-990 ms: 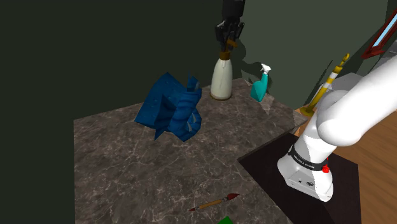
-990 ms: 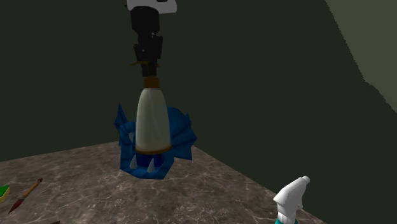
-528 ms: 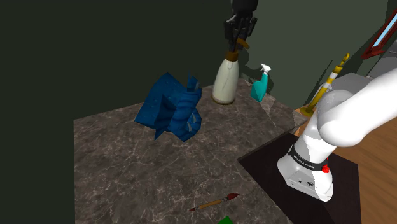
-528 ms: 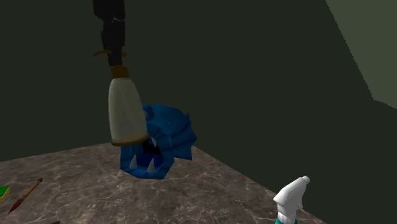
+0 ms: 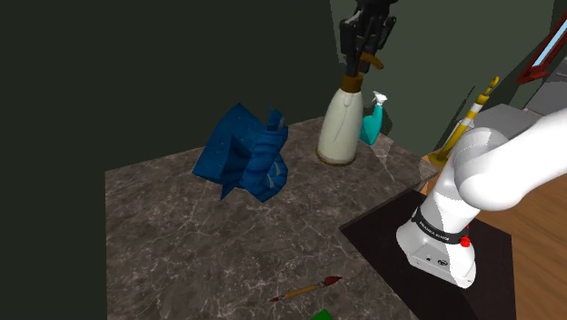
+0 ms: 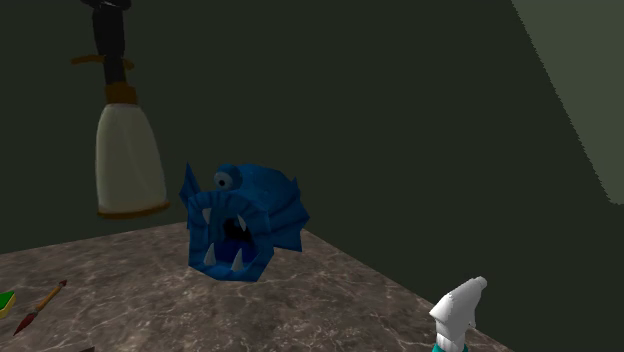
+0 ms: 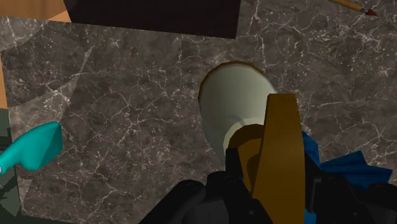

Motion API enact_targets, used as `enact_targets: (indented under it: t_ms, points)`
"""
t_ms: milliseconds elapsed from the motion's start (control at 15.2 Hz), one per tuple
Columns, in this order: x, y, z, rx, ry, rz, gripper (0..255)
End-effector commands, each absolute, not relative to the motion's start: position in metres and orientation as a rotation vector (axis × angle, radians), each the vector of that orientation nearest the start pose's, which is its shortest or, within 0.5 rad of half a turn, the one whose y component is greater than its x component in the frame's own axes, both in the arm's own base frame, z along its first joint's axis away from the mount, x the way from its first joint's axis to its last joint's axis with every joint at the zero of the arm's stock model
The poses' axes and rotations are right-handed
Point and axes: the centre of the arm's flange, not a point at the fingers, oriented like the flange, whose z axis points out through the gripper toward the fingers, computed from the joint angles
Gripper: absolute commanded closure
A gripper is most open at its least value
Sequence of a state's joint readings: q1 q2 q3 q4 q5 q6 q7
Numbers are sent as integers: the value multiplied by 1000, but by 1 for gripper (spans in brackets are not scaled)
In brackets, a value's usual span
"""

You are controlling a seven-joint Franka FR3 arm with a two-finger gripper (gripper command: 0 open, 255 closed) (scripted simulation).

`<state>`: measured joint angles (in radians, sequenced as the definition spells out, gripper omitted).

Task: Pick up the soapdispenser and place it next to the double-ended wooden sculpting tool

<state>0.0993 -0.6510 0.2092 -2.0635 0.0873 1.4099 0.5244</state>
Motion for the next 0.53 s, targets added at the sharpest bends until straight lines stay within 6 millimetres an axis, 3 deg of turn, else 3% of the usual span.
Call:
enact_targets:
  t_ms: [0,462]
  points:
    - [287,154,669,-3160,391,-3,255]
    - [221,213,697,-3160,391,-3,255]
